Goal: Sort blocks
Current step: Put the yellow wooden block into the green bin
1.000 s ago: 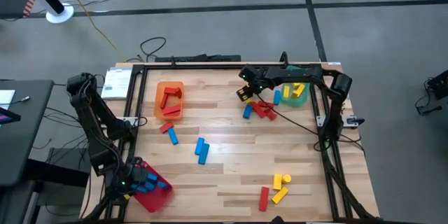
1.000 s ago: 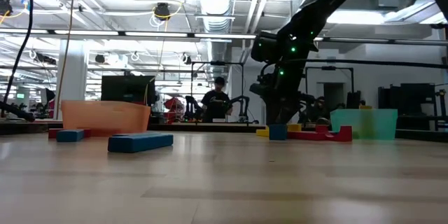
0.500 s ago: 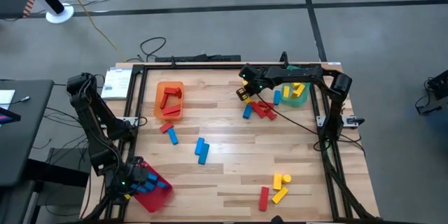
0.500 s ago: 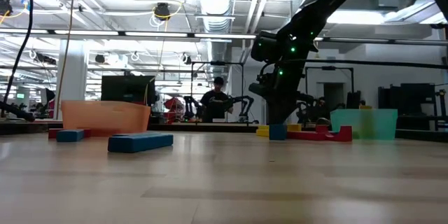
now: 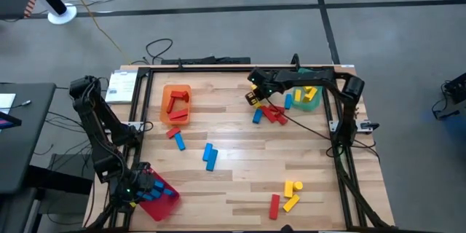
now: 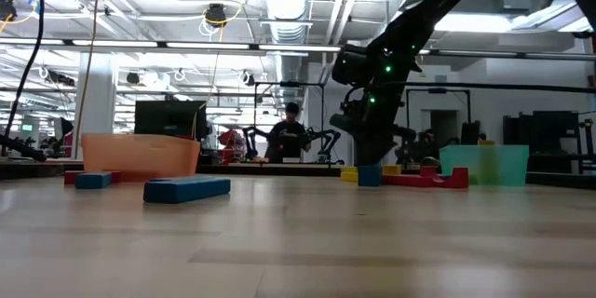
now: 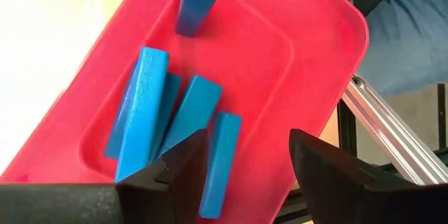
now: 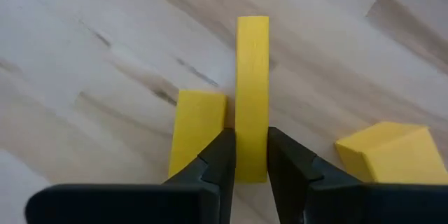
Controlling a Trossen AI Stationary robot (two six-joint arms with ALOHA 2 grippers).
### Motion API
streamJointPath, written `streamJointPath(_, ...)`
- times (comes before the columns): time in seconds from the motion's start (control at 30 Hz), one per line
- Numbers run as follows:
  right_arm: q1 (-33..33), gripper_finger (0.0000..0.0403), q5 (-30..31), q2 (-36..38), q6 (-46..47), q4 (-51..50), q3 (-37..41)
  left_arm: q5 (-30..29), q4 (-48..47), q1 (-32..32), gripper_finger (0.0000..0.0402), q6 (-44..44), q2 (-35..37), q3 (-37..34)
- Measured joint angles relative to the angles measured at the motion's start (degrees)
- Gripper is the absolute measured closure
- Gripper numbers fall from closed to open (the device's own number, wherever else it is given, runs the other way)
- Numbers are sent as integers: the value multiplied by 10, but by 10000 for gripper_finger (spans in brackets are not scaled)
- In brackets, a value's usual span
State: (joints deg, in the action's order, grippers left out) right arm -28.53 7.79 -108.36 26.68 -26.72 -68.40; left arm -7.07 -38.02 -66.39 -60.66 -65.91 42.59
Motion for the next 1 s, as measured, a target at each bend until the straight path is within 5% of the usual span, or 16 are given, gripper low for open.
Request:
streamJointPath(0.37, 8, 302, 10, -31, -2, 7, -3, 1, -1, 0, 207, 4, 0, 0)
streamJointPath(0.6, 7, 342, 14, -11, -16, -15, -10, 1, -1, 0, 207, 4, 0, 0)
streamJointPath(1.0, 27, 343, 58, 76, -32, -127, -51, 3, -6, 0, 207, 8, 0, 0)
